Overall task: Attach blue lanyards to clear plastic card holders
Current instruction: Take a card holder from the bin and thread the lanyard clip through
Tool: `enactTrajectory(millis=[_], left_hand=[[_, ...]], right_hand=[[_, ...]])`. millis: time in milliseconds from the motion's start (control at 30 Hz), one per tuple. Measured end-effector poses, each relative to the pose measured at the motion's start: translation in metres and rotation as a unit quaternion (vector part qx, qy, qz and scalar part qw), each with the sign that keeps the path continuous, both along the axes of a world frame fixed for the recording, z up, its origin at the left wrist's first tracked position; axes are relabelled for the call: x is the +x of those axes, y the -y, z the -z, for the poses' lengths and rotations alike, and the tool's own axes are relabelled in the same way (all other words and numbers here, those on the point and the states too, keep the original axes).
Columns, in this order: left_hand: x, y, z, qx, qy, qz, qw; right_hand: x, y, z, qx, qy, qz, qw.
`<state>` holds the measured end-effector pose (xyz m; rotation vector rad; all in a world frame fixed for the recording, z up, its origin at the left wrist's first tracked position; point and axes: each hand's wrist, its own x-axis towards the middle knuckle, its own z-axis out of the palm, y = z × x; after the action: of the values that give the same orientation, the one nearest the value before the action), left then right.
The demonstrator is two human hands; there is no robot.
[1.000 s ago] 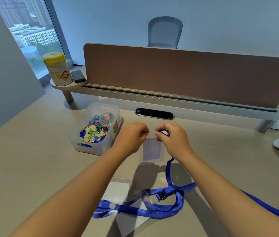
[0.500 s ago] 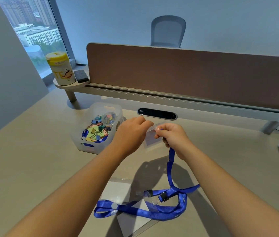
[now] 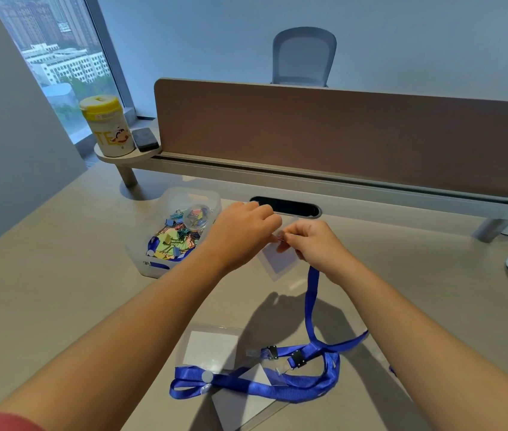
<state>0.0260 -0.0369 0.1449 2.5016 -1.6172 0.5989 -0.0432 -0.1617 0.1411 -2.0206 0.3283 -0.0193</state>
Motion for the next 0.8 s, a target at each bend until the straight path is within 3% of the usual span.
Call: enactTrajectory(millis=[67, 267, 500, 800], left_hand=[[0.002, 0.0, -0.001, 0.019, -0.017, 0.008, 1.0], [0.001, 0.008, -0.002, -0.026, -0.192, -0.063, 0.979], [-0.001, 0.01, 0.004, -0.072, -0.271, -0.097, 0.955], [-0.005, 0.016, 0.009, -0.228, -0.439, -0.136, 0.859]], right_hand=[[0.0, 0.001, -0.001, -0.008, 0.0, -0.007, 1.0], [0.001, 0.002, 0.007, -0.029, 0.025, 0.006, 0.999], [0.003, 0.0, 0.013, -0.031, 0.039, 0.027, 0.998], [0.009, -0.003, 0.01, -0.08, 0.074, 0.042, 0.993]])
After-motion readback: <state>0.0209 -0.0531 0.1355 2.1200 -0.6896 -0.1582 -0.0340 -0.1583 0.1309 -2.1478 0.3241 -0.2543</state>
